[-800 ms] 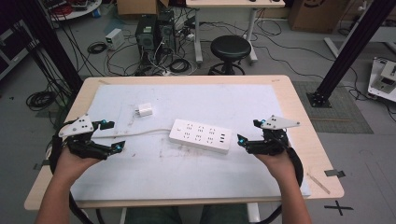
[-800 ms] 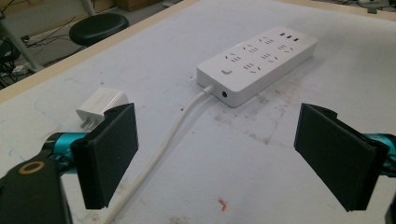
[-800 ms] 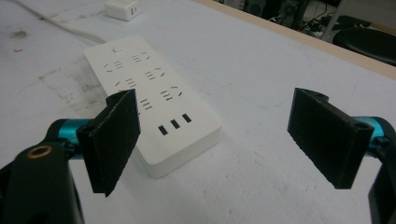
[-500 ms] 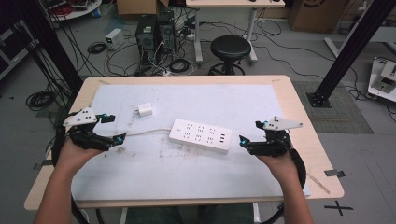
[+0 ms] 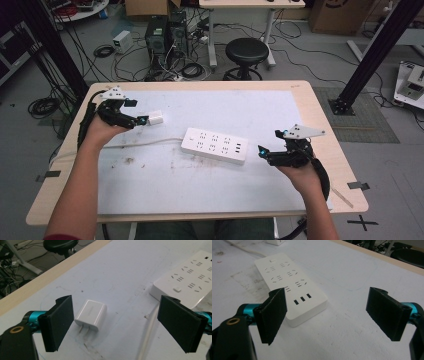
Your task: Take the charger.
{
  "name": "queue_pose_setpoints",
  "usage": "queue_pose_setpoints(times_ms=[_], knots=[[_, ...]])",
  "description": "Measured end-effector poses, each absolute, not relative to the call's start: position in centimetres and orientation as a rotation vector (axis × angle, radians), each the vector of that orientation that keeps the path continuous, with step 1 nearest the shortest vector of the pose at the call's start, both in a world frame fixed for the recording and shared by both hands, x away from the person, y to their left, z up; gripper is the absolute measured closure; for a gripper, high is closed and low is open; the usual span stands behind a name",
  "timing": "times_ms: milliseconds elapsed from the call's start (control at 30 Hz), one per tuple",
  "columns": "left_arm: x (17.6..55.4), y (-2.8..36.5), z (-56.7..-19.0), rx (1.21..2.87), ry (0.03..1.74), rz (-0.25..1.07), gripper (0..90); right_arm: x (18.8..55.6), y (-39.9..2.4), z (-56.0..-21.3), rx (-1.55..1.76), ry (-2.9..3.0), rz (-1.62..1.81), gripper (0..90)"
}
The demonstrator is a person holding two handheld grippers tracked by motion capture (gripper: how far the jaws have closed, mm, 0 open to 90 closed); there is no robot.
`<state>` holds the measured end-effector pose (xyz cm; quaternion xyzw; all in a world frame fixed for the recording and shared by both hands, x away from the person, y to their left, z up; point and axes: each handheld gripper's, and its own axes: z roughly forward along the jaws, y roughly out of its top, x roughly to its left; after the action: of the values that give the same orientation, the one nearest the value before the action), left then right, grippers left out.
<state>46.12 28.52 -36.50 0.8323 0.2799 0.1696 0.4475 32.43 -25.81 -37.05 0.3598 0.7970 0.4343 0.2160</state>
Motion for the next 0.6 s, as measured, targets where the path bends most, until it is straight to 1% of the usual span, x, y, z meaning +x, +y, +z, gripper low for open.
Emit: queue_pose_setpoints(times_ms=[67,133,167,233,433,600], knots=[[47.4,28.4,-37.0,2.077,0.686,0.398,13.7,32.3,-25.6,-37.1,0.997,2.219,1.195,17.2],[47.4,28.4,-37.0,2.077,0.686,0.398,13.7,32.3,-25.5,-37.2,0.994,2.226,1.191,17.2],[49.1,28.2,-38.1,2.119,0.677,0.381,13.7,32.3,-25.5,-37.2,0.994,2.226,1.191,17.2],[49.9,28.0,-39.1,2.118,0.690,0.371,13.7,32.2,-25.0,-37.4,0.981,2.242,1.180,17.2],[51.9,27.8,-42.3,2.163,0.714,0.304,13.7,32.1,-24.5,-37.5,0.984,2.240,1.174,17.2],[53.0,27.3,-43.2,2.199,0.720,0.281,13.7,32.0,-24.3,-37.4,0.996,2.234,1.167,17.2]])
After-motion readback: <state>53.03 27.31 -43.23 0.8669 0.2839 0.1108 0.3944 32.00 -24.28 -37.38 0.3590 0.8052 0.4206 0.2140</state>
